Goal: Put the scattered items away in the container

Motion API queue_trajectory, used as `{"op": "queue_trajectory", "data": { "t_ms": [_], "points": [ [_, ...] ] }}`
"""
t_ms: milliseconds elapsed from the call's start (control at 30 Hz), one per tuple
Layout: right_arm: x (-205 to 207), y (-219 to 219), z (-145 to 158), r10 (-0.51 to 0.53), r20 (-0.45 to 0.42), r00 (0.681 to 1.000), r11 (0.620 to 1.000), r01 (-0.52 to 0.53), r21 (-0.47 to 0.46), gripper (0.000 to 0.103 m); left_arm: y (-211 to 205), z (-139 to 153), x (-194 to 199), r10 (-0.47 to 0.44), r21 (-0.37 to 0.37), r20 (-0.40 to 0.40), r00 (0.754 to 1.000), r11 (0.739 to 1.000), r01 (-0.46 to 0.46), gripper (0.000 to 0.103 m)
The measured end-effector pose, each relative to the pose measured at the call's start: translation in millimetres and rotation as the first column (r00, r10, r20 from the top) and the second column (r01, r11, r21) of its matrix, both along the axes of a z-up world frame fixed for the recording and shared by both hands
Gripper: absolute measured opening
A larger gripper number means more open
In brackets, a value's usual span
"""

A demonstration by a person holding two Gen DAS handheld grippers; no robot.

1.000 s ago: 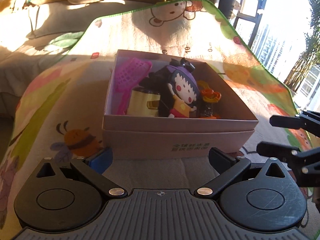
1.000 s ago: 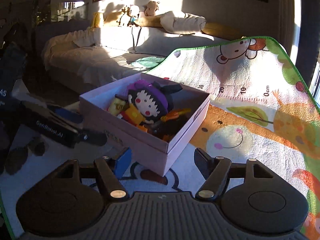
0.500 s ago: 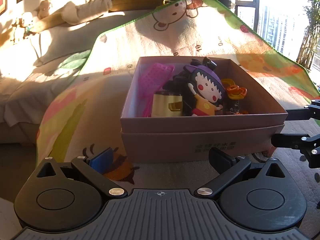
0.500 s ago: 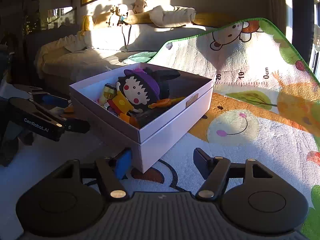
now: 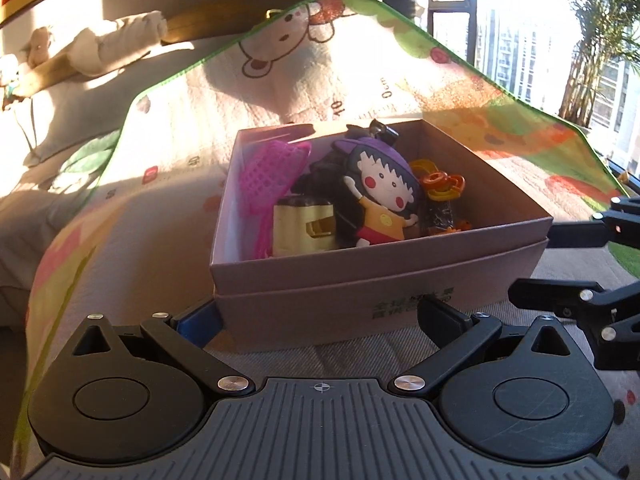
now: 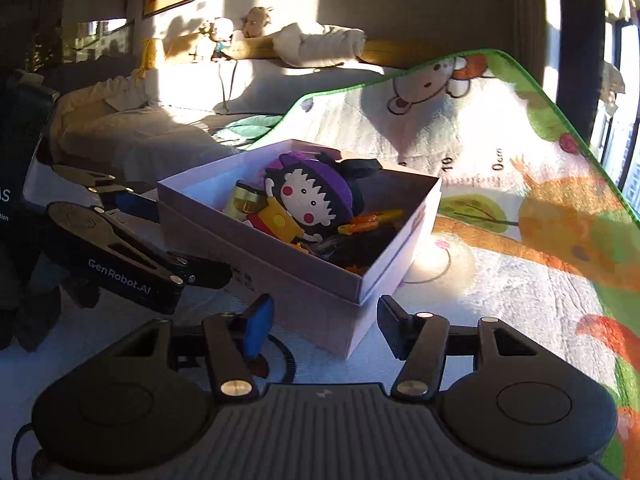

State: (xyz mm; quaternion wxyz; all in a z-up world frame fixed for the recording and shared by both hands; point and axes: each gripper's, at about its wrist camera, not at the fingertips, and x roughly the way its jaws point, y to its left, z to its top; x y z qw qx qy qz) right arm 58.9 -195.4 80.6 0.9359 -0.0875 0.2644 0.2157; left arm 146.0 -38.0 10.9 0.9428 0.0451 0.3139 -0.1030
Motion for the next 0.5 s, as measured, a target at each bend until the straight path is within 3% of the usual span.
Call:
{"op": "queue_trajectory", "data": {
  "t_ms": [33, 100, 200, 300, 400, 500],
  "points": [
    [-4, -5, 0, -0.03, -0.004, 1.0, 1.0, 0.03, 0.006, 0.075, -4, 0, -2, 0.022, -0.004, -0.003, 1.0, 1.0, -0.022, 0.103],
    [-13, -16, -2, -0.101, -0.009, 0.995, 0.995, 0.101, 0.011, 0.103, -11, -3, -9, 0.066, 0.011, -0.023, 0.998, 0.998, -0.066, 0.103],
    [-23, -28, -13, -0.178, -0.083, 0.981, 0.984, 0.179, 0.009, 0.103, -24, -13, -22, 0.123, 0.03, -0.084, 0.989, 0.992, -0.121, 0.103],
    [-25, -36, -23, -0.242, -0.168, 0.956, 0.969, 0.246, 0.007, 0.103, -34, -16, -41, 0.177, 0.021, -0.056, 0.983, 0.984, -0.176, 0.103],
    [-26, -39, -27, -0.31, -0.192, 0.931, 0.949, 0.314, -0.011, 0.103, -44, -15, -51, 0.202, 0.015, -0.052, 0.978, 0.979, -0.201, 0.103],
    [-27, -39, -30, -0.326, -0.183, 0.928, 0.945, 0.327, -0.026, 0.103, -54, -15, -54, 0.21, 0.043, -0.032, 0.977, 0.977, -0.208, 0.103]
  ]
}}
